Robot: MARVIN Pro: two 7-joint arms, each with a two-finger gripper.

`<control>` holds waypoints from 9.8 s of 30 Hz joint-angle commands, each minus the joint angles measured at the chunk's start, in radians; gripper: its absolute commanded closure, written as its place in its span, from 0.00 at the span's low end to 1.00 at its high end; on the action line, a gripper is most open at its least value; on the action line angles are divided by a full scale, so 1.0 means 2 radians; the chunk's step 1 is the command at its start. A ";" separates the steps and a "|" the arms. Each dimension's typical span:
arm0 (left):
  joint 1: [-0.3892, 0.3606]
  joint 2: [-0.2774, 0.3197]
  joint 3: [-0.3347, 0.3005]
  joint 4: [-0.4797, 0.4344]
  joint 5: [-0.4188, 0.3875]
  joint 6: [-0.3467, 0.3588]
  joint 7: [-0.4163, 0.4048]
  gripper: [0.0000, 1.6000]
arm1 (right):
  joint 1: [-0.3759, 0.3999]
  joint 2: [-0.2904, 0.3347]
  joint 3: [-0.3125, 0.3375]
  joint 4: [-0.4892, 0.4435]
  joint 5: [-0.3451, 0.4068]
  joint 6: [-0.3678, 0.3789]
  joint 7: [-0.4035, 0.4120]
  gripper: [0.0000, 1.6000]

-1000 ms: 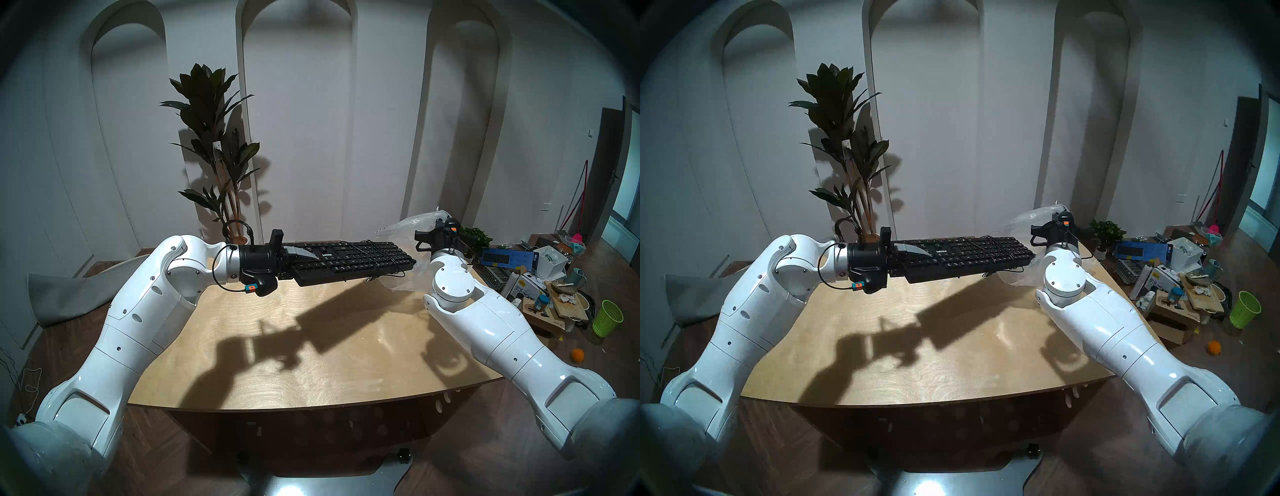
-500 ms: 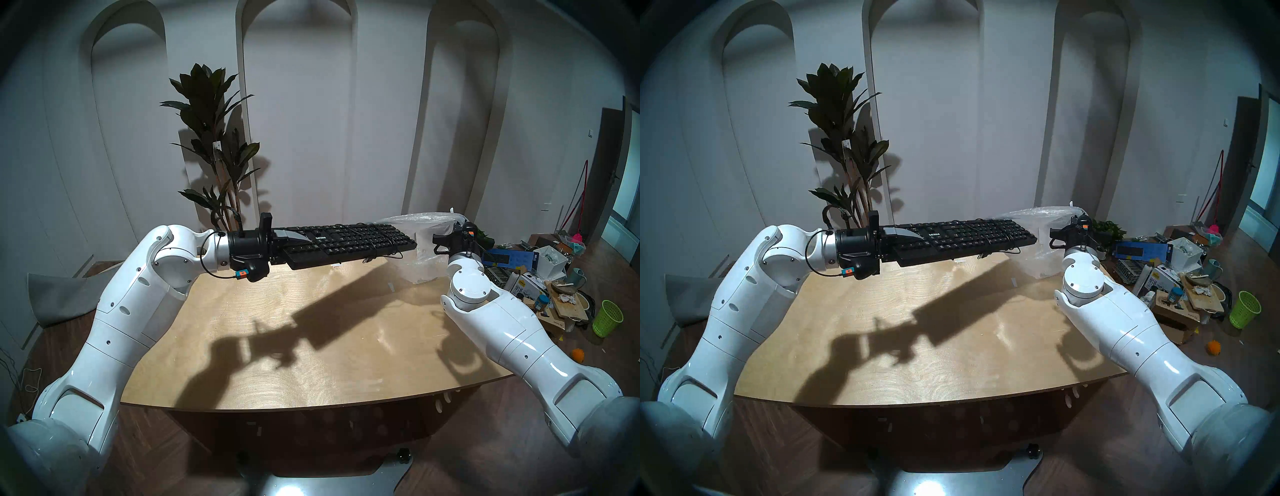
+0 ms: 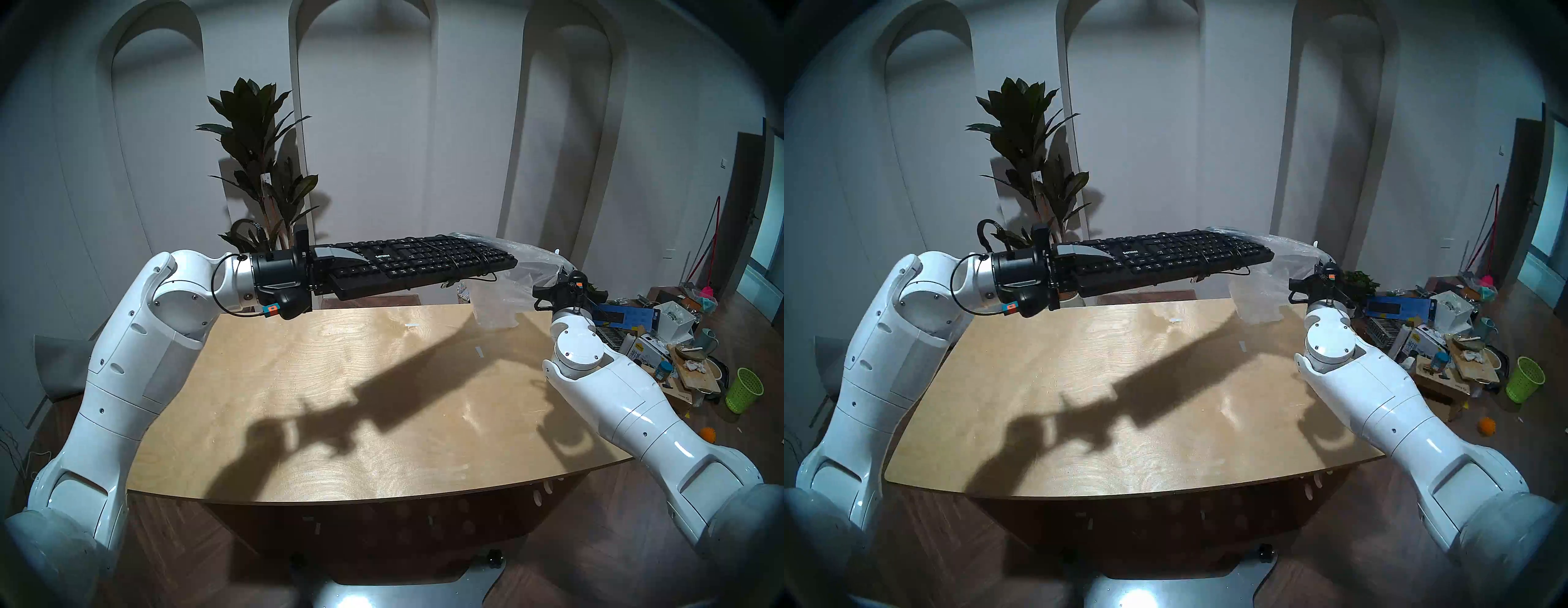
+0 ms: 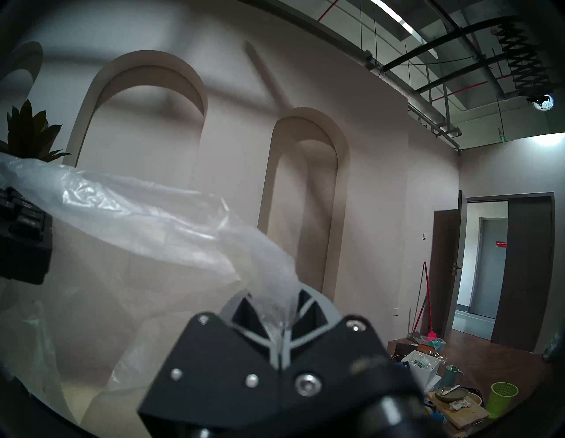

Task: Unwrap the new keyboard and set the wrapping aside

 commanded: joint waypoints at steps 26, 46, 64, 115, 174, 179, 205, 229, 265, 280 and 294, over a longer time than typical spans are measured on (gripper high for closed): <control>0.019 0.074 -0.060 -0.064 -0.103 -0.017 -0.021 1.00 | 0.146 -0.120 -0.068 0.140 -0.068 0.053 0.046 1.00; 0.104 0.135 -0.129 -0.055 -0.159 -0.029 -0.029 1.00 | 0.221 -0.107 -0.026 0.208 -0.077 0.048 0.057 1.00; 0.151 0.070 -0.090 0.038 -0.151 -0.030 -0.018 1.00 | 0.238 -0.045 0.034 0.082 -0.091 -0.054 0.035 1.00; 0.088 -0.023 0.025 0.137 -0.039 -0.030 0.009 1.00 | 0.072 0.047 0.058 -0.135 -0.071 -0.012 -0.009 1.00; 0.016 -0.013 0.120 0.300 0.116 -0.030 0.090 0.00 | 0.019 0.099 0.084 -0.191 -0.040 0.019 -0.059 1.00; 0.007 -0.005 0.133 0.301 0.130 -0.030 0.096 0.00 | 0.016 0.104 0.086 -0.193 -0.036 0.022 -0.062 1.00; -0.055 0.094 0.188 0.268 0.226 -0.030 0.130 0.00 | 0.014 0.108 0.085 -0.214 -0.001 0.031 -0.064 1.00; -0.056 -0.017 0.045 0.317 0.109 0.036 0.313 0.00 | -0.099 0.168 0.045 -0.239 0.036 0.035 -0.035 1.00; 0.000 -0.156 -0.021 0.332 0.024 0.086 0.531 0.00 | -0.337 0.369 0.059 -0.282 0.096 -0.089 0.019 1.00; 0.003 -0.162 -0.015 0.335 0.067 0.095 0.566 0.00 | -0.399 0.400 0.108 -0.301 0.133 -0.190 -0.012 0.66; 0.003 -0.150 0.004 0.335 0.118 0.091 0.577 0.00 | -0.422 0.414 0.150 -0.289 0.165 -0.188 0.003 0.00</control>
